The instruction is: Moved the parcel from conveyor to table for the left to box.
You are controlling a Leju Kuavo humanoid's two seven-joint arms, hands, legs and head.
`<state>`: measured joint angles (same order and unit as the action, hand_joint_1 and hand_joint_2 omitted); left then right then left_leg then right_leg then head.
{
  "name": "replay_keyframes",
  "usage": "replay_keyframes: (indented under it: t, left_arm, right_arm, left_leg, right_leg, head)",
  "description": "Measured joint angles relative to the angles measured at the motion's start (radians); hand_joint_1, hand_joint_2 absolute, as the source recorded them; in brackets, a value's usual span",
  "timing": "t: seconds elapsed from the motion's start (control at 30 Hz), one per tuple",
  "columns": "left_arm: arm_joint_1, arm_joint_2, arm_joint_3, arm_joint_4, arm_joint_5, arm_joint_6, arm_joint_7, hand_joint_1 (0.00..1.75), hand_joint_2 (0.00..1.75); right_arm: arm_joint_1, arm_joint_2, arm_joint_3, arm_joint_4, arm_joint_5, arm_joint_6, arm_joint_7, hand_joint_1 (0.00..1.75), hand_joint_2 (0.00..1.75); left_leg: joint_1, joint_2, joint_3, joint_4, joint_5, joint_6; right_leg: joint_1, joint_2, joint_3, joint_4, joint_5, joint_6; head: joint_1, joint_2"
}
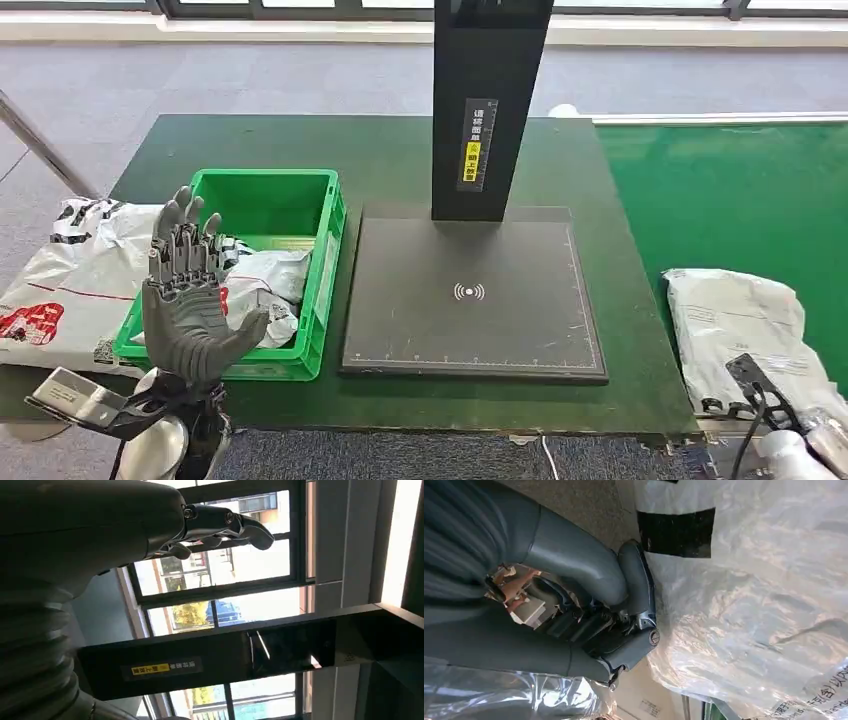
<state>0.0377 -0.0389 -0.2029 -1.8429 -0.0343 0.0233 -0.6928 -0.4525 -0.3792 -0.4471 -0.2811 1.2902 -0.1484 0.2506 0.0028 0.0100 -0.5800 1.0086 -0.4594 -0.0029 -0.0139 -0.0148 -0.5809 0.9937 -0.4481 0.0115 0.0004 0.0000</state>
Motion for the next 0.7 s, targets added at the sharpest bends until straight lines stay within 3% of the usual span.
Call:
replay_keyframes:
  t: [0.7]
  left_arm:
    - [0.000, 0.001, 0.000, 0.000, 0.000, 0.000, 0.000, 0.00, 1.75]
  right_arm:
    - [0.000, 0.000, 0.000, 0.000, 0.000, 0.000, 0.000, 1.75, 1.75]
  left_leg:
    - [0.000, 0.000, 0.000, 0.000, 0.000, 0.000]
  right_leg:
    - [0.000, 0.000, 0.000, 0.000, 0.000, 0.000]
  head:
    - [0.000, 0.000]
